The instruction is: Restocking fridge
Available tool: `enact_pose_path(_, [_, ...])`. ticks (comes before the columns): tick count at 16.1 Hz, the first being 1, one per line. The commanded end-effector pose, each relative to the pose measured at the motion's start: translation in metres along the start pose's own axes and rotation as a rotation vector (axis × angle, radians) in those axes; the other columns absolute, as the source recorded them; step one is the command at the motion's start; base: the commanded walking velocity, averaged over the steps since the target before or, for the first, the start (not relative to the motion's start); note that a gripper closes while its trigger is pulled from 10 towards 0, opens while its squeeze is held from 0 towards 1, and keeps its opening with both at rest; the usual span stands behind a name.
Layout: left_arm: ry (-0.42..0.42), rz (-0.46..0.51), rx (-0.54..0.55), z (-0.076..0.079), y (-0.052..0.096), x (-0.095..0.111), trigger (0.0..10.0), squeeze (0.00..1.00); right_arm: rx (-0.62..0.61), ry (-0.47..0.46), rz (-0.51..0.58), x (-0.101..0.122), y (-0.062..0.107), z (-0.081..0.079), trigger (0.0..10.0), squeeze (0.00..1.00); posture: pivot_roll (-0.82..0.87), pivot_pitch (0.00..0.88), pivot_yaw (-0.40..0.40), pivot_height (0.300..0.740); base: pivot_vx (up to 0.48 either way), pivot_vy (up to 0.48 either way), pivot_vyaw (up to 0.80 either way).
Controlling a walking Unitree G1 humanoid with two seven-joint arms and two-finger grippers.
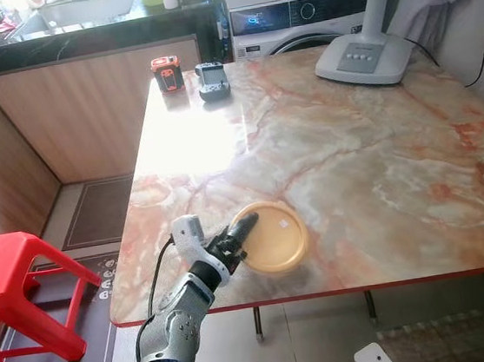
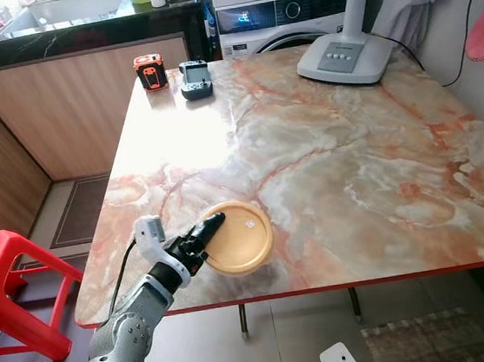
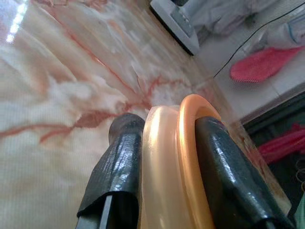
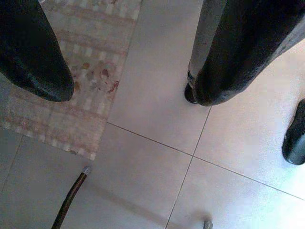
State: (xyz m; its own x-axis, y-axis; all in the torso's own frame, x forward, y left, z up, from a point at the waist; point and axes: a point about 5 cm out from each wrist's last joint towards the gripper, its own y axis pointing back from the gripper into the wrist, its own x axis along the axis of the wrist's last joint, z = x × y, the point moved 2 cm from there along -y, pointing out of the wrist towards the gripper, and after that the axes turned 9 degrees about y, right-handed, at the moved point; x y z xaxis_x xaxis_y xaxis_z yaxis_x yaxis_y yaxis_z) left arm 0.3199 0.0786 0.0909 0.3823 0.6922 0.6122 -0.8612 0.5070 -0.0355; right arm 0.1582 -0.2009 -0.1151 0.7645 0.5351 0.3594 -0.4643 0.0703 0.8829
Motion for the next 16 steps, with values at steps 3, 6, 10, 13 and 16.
enact_pose_path(3, [0.021, 0.090, -0.056, 0.013, -0.003, 0.019, 0.0, 0.00, 0.001, -0.001, 0.001, 0.001, 0.000, -0.001, 10.0, 0.00, -0.02, 0.000, 0.055, 0.740, 0.000, 0.000, 0.00])
enact_pose_path(6, [0.143, 0.209, -0.128, 0.026, 0.001, 0.046, 10.0, 0.00, -0.002, -0.003, 0.004, 0.001, 0.000, -0.001, 10.0, 0.00, -0.02, 0.000, 0.054, 0.740, 0.000, 0.000, 0.00])
enact_pose_path(10, [0.082, 0.287, -0.059, 0.022, 0.023, 0.066, 10.0, 0.00, -0.013, -0.017, 0.008, -0.001, 0.000, -0.001, 10.0, 0.00, -0.02, 0.000, 0.057, 0.740, 0.000, 0.000, 0.00])
enact_pose_path(13, [0.042, 0.319, 0.008, 0.016, 0.029, 0.072, 10.0, 0.00, -0.015, -0.017, 0.007, -0.001, 0.000, -0.001, 10.0, 0.00, -0.01, 0.000, 0.051, 0.740, 0.000, 0.000, 0.00])
enact_pose_path(16, [0.008, 0.349, 0.109, 0.011, 0.034, 0.074, 10.0, 0.00, -0.035, -0.073, 0.006, -0.003, 0.001, -0.001, 10.0, 0.00, -0.02, 0.000, 0.060, 0.740, 0.000, 0.000, 0.00])
